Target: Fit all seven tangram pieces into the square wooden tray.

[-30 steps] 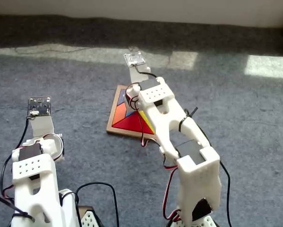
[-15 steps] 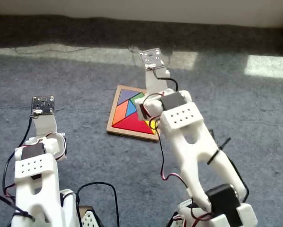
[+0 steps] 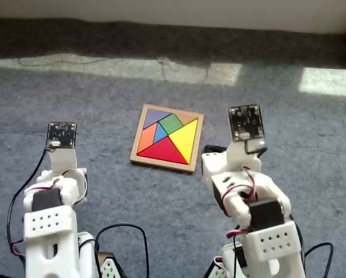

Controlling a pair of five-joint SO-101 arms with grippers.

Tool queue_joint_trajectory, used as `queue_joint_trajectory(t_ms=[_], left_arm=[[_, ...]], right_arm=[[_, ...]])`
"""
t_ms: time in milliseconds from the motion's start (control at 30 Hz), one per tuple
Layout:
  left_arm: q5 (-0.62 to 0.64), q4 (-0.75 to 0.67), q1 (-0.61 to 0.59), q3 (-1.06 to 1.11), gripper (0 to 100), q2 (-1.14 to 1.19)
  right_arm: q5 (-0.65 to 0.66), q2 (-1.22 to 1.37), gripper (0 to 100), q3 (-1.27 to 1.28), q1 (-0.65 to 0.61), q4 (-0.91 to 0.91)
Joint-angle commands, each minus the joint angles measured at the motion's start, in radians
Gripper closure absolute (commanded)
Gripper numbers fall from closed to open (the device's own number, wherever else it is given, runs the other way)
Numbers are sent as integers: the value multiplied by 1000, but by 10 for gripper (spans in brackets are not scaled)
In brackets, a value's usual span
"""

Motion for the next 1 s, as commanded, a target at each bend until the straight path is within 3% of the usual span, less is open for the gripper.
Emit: queue_joint_trajectory(t_ms=[0, 333, 967], left_arm=[[0, 8, 24, 54, 995, -226], [0, 262, 153, 170, 993, -734], [-5, 253, 182, 219, 992, -700]], right_arm=[[9, -180, 993, 102, 44, 4], [9, -562, 993, 400, 114, 16], [9, -605, 993, 753, 116, 77]])
